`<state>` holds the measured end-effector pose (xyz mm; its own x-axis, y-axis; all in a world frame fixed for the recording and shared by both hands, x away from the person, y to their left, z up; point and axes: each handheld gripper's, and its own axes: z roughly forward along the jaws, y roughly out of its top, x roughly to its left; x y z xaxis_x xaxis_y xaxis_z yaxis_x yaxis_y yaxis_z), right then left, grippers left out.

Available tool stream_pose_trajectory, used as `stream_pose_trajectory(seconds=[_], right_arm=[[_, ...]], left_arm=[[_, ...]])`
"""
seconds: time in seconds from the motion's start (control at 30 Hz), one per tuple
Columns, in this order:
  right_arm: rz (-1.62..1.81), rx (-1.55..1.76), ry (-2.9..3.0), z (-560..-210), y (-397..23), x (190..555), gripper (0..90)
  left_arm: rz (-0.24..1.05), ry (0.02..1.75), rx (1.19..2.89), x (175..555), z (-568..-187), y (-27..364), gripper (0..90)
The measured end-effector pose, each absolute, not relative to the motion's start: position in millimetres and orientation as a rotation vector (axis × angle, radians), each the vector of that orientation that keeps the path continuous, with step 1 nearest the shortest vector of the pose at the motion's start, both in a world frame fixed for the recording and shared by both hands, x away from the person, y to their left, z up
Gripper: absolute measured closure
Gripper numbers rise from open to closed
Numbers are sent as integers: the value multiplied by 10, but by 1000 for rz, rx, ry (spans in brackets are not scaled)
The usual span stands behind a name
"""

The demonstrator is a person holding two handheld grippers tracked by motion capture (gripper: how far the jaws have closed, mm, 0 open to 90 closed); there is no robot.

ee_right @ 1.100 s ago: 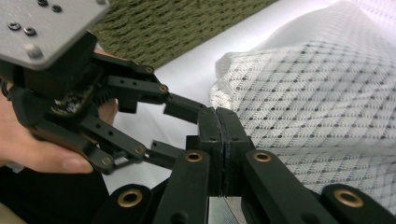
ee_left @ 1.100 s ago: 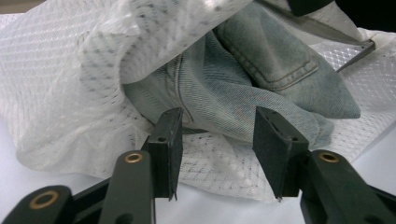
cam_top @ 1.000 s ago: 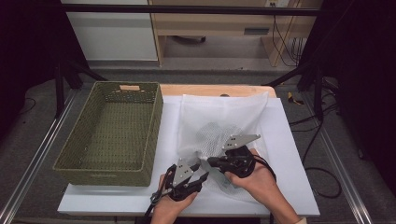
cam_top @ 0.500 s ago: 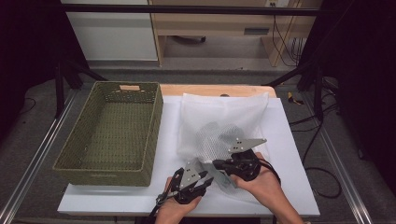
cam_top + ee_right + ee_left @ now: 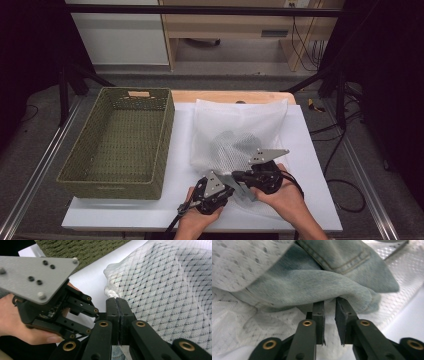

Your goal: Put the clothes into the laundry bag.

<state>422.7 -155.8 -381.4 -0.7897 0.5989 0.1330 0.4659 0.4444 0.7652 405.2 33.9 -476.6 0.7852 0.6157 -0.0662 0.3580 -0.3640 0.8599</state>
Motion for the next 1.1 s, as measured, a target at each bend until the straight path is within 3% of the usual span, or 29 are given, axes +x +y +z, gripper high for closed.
stream_pose_trajectory(seconds=[0.3,1.1], right_arm=[[1256,953,2524,-3842,-1585,4224,893],[1217,873,2445,-3918,-1774,4085,517]], left_arm=[[314,770,1966,4127,-4781,279,893],[309,789,1959,4162,-4788,253,900]])
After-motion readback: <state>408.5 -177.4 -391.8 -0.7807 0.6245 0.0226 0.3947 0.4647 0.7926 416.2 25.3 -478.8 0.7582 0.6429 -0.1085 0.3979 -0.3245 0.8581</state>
